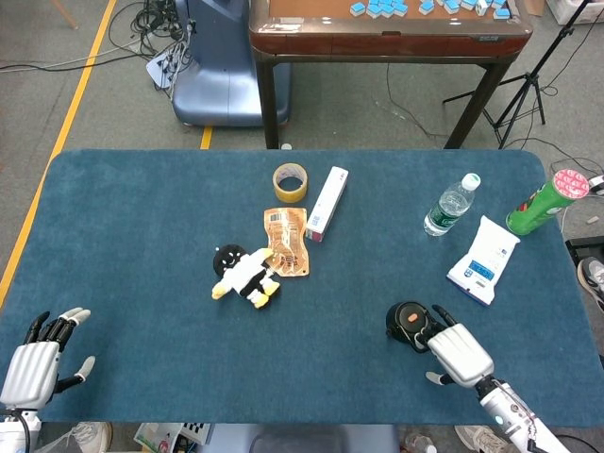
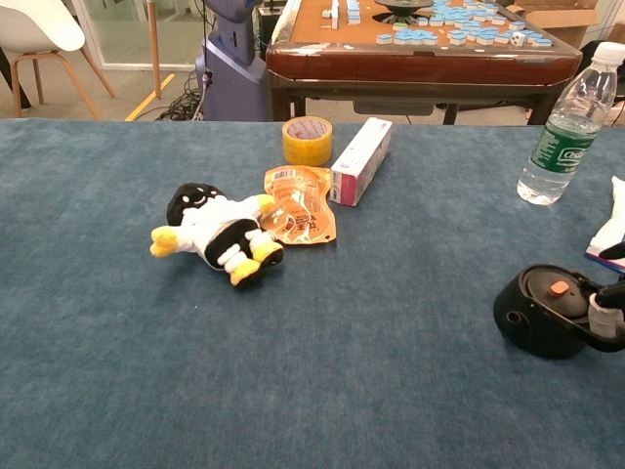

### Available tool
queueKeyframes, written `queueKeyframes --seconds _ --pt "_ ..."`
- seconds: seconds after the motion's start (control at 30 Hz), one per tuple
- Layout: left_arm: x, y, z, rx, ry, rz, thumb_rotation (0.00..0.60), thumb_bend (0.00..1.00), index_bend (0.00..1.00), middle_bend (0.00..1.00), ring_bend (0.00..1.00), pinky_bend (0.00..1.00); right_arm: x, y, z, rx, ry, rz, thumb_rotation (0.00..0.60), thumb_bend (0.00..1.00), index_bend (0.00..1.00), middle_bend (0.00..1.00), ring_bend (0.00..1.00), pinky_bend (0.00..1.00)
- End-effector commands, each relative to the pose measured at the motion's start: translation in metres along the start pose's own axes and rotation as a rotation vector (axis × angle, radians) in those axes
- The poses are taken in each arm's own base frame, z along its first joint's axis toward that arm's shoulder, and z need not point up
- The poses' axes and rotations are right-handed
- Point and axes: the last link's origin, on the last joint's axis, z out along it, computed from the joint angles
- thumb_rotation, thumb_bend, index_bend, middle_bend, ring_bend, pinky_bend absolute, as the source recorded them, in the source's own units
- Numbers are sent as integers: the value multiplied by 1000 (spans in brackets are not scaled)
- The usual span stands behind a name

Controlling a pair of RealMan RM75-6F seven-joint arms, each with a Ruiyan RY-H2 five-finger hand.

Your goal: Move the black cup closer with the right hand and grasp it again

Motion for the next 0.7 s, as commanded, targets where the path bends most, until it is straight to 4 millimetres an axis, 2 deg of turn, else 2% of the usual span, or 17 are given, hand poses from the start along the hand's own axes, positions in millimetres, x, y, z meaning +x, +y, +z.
queueKeyframes --seconds 0.03,0.53,0.7 --pt "0 0 0 -2 0 0 600 270 199 166 210 43 -1 1 -1 -4 -6 1 600 0 486 480 385 81" --pt "-3 -2 -2 7 -7 -2 600 270 199 166 210 43 -11 3 1 6 -67 -12 600 0 502 489 387 81" --pt "-4 -3 -1 7 -11 2 600 269 199 166 210 43 -12 3 3 6 -69 -15 600 0 564 537 435 81"
